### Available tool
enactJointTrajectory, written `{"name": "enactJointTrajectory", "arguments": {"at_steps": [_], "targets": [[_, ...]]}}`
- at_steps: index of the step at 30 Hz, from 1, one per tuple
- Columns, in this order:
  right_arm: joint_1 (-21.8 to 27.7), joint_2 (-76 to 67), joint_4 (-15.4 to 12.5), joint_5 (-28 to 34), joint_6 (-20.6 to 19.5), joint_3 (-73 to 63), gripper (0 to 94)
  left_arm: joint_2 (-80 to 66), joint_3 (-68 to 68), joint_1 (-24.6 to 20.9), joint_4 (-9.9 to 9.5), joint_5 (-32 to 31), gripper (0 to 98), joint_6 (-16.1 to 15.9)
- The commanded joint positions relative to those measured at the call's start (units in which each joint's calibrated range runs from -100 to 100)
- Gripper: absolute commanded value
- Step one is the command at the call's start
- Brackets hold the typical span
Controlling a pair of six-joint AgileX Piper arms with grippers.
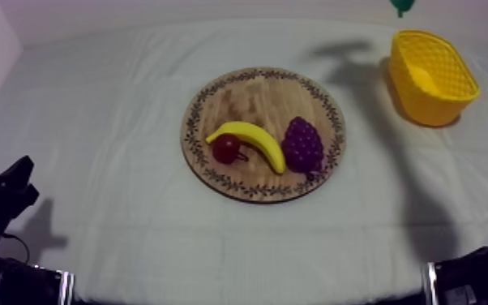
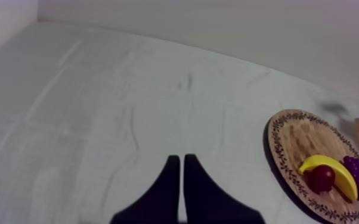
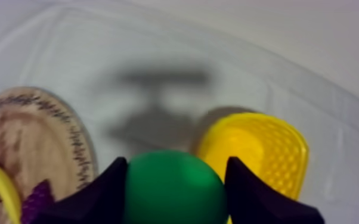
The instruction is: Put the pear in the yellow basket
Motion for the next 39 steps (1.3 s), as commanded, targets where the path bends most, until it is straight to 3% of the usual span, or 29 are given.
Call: {"name": "enactJointTrajectory", "arguments": {"at_steps": [1,10,22,25,33,39], "targets": [[5.52,1.17,0.12,-0.56,0.45,-0.23,34.7,0.0,-0.02,-0.01,-0.02,0.0,0.1,0.0],[12.29,6.39,0.06,-3.9,1.66,0.93,34.9,0.0,-0.02,-0.01,-0.02,0.0,0.1,0.0],[14.02,15.97,-0.18,-9.21,2.47,7.71,39.9,0.0,-0.02,-0.01,-0.02,0.0,0.1,0.0],[14.22,18.27,-0.3,-9.94,2.74,7.91,46.2,0.0,-0.02,-0.01,-0.02,0.0,0.1,0.0],[14.61,20.32,0.03,-10.78,3.39,6.91,74.0,0.0,-0.02,-0.01,-0.02,0.0,0.1,0.0],[13.81,15.48,-1.2,-10.47,4.03,7.68,78.6,0.0,-0.02,-0.01,-0.02,0.0,0.1,0.0]]}}
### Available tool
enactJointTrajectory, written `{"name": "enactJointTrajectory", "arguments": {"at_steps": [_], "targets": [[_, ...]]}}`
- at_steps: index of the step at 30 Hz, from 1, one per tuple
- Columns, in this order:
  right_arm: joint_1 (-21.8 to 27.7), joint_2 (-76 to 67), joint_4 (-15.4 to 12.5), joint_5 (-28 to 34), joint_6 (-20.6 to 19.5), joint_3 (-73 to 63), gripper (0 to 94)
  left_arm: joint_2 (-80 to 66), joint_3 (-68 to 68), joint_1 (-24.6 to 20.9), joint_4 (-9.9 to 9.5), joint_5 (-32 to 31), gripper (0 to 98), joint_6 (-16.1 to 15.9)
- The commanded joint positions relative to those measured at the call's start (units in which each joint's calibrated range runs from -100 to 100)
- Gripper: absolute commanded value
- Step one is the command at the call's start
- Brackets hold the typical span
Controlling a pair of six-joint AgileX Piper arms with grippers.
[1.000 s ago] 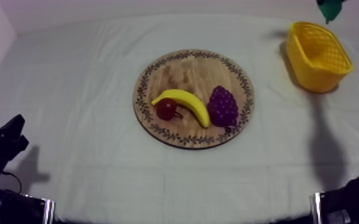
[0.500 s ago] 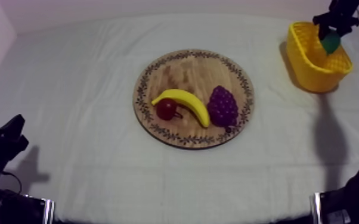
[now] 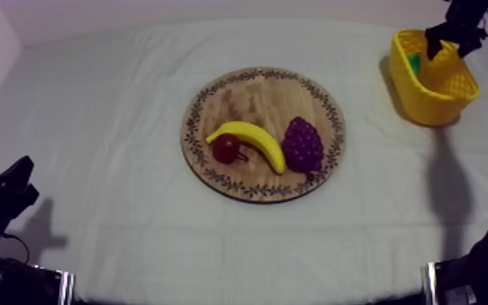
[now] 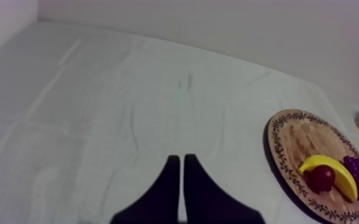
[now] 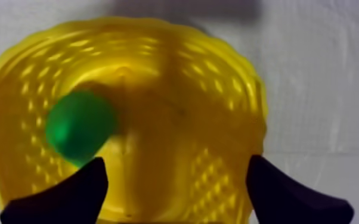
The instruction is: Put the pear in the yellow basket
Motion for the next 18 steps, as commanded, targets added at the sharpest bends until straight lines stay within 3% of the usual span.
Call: {"name": "enactJointTrajectory", "arguments": {"at_steps": [1,7,11,15,18], "targets": [[-0.42,-3.23,-1.04,-0.19,-0.01,0.47,76.2,0.0,-0.02,-0.01,-0.02,0.0,0.1,0.0],[-1.42,-15.07,-4.32,-0.89,0.75,2.92,57.3,0.0,-0.02,-0.01,-0.02,0.0,0.1,0.0],[-1.47,-23.74,-6.14,-1.93,0.98,5.04,51.2,0.0,-0.02,-0.01,-0.02,0.0,0.1,0.0],[-1.02,-32.47,-7.24,-4.71,0.61,8.26,44.3,0.0,-0.02,-0.01,-0.02,0.0,0.1,0.0],[-0.95,-39.44,-7.75,-7.87,0.43,13.12,33.1,0.0,-0.02,-0.01,-0.02,0.0,0.1,0.0]]}}
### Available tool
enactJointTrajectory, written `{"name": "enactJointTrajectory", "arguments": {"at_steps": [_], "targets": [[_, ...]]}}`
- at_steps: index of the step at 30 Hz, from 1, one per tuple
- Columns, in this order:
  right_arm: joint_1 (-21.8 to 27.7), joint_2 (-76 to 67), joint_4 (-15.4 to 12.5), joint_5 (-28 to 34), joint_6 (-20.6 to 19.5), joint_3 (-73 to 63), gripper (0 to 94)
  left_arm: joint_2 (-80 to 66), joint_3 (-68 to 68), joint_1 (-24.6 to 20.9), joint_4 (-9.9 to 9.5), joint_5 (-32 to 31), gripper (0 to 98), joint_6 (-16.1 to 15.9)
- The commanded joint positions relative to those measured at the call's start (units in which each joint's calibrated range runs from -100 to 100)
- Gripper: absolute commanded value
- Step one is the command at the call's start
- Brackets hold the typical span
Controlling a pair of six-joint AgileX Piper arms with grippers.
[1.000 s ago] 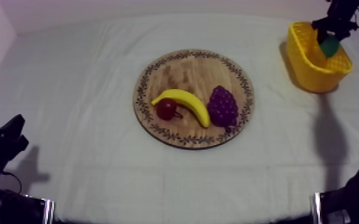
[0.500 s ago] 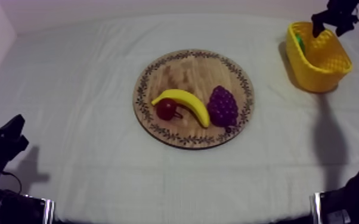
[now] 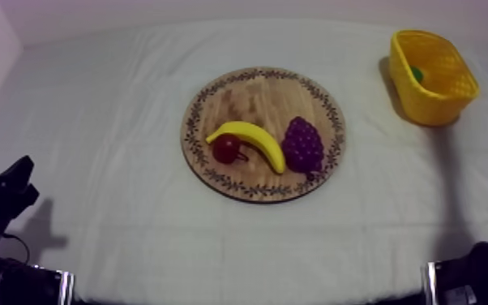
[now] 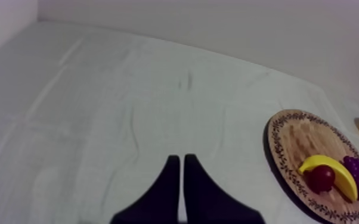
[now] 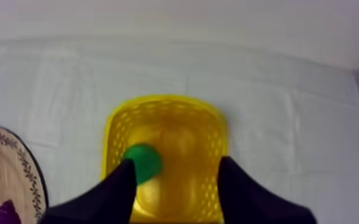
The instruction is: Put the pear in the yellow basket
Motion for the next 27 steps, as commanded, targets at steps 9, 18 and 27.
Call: {"name": "enactJointTrajectory", "arguments": {"at_steps": [9,18,27], "targets": [[-2.42,-30.91,-1.54,-19.39,3.73,32.29,14.4,0.0,-0.02,-0.01,-0.02,0.0,0.1,0.0],[-3.32,-54.66,-9.59,-28.66,11.22,61.12,1.4,0.0,-0.02,-0.01,-0.02,0.0,0.1,0.0],[-1.57,-77.2,-11.25,-30.49,9.24,81.22,0.6,0.0,-0.02,-0.01,-0.02,0.0,0.1,0.0]]}}
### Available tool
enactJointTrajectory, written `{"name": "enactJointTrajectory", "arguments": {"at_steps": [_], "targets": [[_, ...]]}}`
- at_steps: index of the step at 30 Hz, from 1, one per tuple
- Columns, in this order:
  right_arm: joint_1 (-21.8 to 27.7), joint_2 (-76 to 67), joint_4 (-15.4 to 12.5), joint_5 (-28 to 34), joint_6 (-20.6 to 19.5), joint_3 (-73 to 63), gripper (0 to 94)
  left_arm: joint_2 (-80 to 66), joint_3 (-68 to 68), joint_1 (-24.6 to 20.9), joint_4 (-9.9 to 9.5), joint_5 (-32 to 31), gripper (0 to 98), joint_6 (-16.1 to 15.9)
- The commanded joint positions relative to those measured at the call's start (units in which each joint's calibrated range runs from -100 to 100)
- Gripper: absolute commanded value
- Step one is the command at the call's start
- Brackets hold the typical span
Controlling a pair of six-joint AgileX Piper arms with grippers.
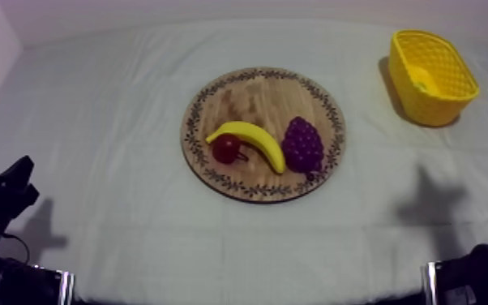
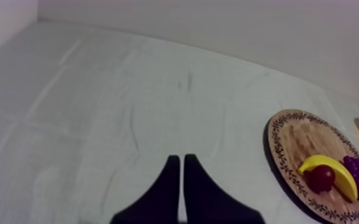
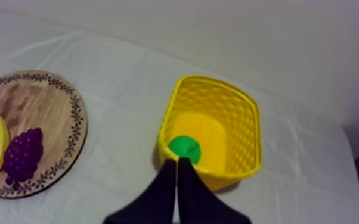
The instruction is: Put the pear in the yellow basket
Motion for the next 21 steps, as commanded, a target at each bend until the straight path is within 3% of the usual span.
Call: {"name": "enactJointTrajectory", "arguments": {"at_steps": [1,5,14,19,21], "targets": [[0.22,-11.55,0.69,-0.74,-2.96,10.69,0.6,0.0,-0.02,-0.01,-0.02,0.0,0.1,0.0],[0.15,-20.07,1.22,-0.54,-7.59,18.8,0.6,0.0,-0.02,-0.01,-0.02,0.0,0.1,0.0],[-1.96,-30.48,-2.13,-2.5,-11.5,31.07,0.5,0.0,-0.02,-0.01,-0.02,0.0,0.1,0.0],[-5.12,-31.11,2.15,-4.75,-23.34,35.42,0.4,0.0,-0.02,-0.01,-0.02,0.0,0.1,0.0],[-6.45,-31.22,3.65,-7.48,-25.2,36.97,0.4,0.0,-0.02,-0.01,-0.02,0.0,0.1,0.0]]}}
